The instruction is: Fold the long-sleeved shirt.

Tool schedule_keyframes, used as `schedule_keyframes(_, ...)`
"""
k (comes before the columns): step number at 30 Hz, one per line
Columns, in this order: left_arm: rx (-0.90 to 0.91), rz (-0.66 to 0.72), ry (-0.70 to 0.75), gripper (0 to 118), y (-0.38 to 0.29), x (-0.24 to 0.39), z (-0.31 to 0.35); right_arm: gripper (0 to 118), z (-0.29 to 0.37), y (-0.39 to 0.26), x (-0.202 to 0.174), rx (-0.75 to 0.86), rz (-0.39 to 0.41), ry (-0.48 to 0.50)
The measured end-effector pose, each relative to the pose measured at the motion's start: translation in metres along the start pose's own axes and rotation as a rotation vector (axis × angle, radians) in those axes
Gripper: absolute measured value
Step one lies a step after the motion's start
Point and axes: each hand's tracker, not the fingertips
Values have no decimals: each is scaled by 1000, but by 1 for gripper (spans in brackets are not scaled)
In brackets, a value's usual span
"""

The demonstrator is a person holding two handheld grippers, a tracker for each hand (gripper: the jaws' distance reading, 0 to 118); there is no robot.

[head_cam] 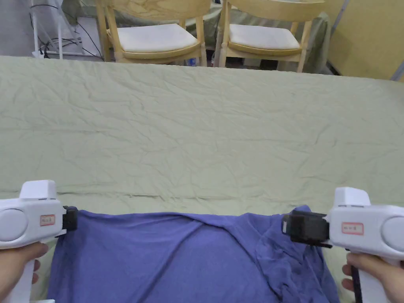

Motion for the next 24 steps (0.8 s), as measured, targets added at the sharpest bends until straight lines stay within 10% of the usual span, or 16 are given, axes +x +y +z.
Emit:
schedule_keyframes(10,-11,14,-31,0,28,-22,-2,98,-127,70,2,-480,-75,-88)
schedule_keyframes(16,-31,38,-53,0,22,-28,-12,22,-117,63,-1,-417,-13,-79)
schedule_keyframes(24,80,-15,-136,0,1,-35,41,21,-3,39,-4,-160,116,36)
